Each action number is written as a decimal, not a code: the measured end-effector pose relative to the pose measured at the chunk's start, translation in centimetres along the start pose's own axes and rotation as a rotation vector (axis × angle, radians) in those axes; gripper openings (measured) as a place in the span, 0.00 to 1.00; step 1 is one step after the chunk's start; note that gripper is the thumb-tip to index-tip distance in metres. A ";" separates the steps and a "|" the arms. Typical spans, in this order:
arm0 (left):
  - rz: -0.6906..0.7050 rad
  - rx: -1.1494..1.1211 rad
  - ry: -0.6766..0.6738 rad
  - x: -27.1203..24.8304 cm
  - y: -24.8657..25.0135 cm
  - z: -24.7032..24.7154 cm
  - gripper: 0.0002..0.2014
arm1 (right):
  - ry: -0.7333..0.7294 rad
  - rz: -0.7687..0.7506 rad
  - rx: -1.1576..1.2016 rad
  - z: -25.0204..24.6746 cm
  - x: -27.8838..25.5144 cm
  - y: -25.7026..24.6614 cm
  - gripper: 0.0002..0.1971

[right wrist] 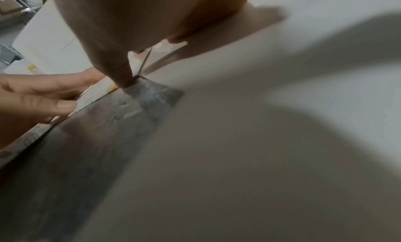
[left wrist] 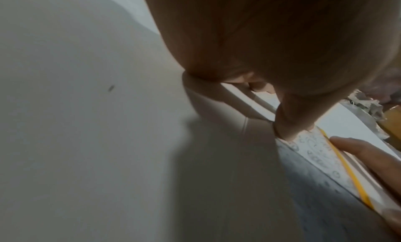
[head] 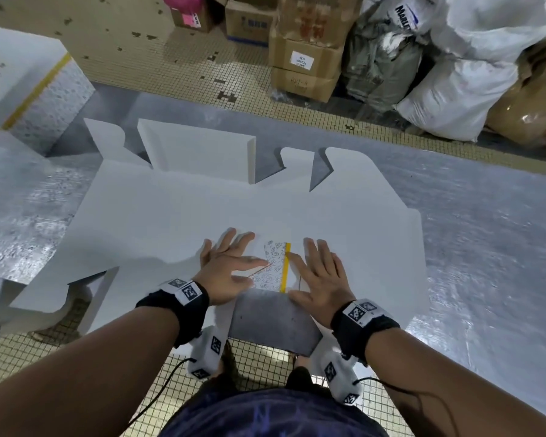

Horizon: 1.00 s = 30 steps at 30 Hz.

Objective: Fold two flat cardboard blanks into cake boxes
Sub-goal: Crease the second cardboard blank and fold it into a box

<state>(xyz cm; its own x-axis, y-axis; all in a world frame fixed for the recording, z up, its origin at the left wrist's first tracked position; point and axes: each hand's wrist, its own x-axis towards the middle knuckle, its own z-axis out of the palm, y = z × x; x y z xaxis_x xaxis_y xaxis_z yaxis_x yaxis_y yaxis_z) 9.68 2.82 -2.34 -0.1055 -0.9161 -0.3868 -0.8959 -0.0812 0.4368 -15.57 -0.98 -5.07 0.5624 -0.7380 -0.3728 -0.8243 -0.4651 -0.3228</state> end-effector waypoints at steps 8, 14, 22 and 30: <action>0.042 -0.044 -0.030 0.2 -0.7 -0.2 0.23 | 0.075 0.119 0.104 -0.9 1.2 -1.8 0.44; 0.021 -0.156 -0.078 0.6 -0.5 -0.5 0.27 | 0.100 0.155 0.093 -0.4 1.3 -2.4 0.47; 0.042 -0.153 -0.062 0.2 -0.8 -0.5 0.28 | 0.118 0.178 0.032 0.1 1.4 -2.7 0.45; 0.019 -0.156 -0.036 0.2 -0.7 -0.3 0.25 | 0.115 0.194 0.059 -0.2 1.4 -2.8 0.42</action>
<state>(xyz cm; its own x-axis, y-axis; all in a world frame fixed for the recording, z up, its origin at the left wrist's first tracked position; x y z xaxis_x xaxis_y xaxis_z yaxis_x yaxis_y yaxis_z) 10.38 2.59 -2.46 -0.1397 -0.9038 -0.4046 -0.8157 -0.1266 0.5644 -12.52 -0.80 -4.53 0.3798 -0.8632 -0.3327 -0.9092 -0.2820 -0.3063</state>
